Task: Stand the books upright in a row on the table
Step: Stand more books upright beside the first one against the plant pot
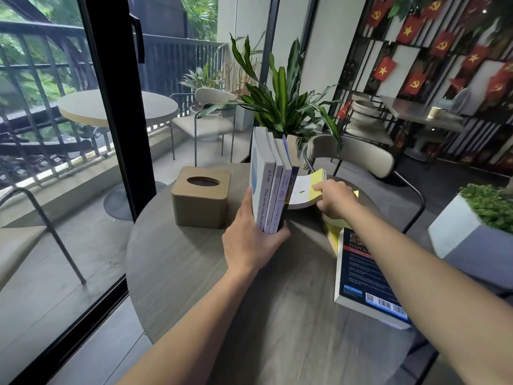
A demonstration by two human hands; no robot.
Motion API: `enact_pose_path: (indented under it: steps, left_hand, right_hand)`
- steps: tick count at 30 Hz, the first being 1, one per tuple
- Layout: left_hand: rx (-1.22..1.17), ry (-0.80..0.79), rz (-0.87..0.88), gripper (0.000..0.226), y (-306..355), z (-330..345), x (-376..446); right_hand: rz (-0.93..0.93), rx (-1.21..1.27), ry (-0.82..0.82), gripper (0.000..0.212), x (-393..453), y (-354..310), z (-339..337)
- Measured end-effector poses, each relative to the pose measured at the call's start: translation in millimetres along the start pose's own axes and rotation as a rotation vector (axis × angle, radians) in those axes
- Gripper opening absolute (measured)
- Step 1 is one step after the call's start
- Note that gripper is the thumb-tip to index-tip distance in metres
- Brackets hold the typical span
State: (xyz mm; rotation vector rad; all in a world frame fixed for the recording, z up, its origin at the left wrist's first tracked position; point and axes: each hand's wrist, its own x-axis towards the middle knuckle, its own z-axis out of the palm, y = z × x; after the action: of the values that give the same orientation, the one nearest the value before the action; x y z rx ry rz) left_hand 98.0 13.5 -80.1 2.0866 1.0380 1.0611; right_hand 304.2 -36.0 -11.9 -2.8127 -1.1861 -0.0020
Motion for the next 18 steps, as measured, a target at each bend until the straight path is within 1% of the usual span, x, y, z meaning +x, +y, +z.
enact_pose_path:
  steps: [2,4,5,6,8,9,10,11,12,13,15,16,17,18]
  left_hand:
    - [-0.005,-0.002,-0.002,0.106,0,0,0]
    - [-0.006,0.0,-0.008,0.105,-1,-1,0]
    - [-0.004,0.002,-0.008,0.105,-1,-1,0]
    - [-0.001,0.001,-0.006,0.105,-2,-1,0]
    - [-0.002,-0.001,-0.007,0.105,-3,-1,0]
    - [-0.004,-0.002,-0.008,0.105,-3,-1,0]
    - [-0.006,-0.002,-0.008,0.104,-3,-1,-1]
    - [-0.006,-0.002,-0.007,0.104,-3,-1,-1]
    - [-0.008,-0.004,-0.007,0.104,-3,-1,-1]
    - [-0.01,-0.005,-0.008,0.104,-3,-1,-1]
    - [-0.01,-0.009,-0.009,0.106,-3,0,-1]
    - [-0.009,-0.012,-0.009,0.106,-3,0,0]
    - [-0.008,-0.013,-0.009,0.106,-3,0,0]
    - [-0.007,-0.014,-0.011,0.106,-3,0,0]
  right_hand:
    - [0.012,0.037,-0.051,0.056,-3,-1,-7]
    - [0.026,0.115,-0.059,0.04,-6,-5,-9]
    - [0.049,0.176,-0.022,0.036,-7,-7,-8]
    - [0.098,0.231,0.033,0.037,-5,-7,-5]
    - [0.19,0.35,0.146,0.026,-1,-10,-1]
    - [0.243,0.39,0.168,0.026,6,-10,4]
    - [0.302,0.425,0.167,0.041,11,-11,6]
    - [0.377,0.452,0.115,0.058,17,-12,6]
    - [0.434,0.511,0.047,0.066,21,-12,3]
    - [0.459,0.598,-0.031,0.06,23,-12,-1]
    - [0.481,0.771,-0.207,0.029,20,-14,-14]
    - [0.483,0.813,-0.243,0.017,18,-13,-20]
    - [0.479,0.854,-0.243,0.013,14,-11,-26]
    - [0.471,0.902,-0.213,0.015,13,-8,-28]
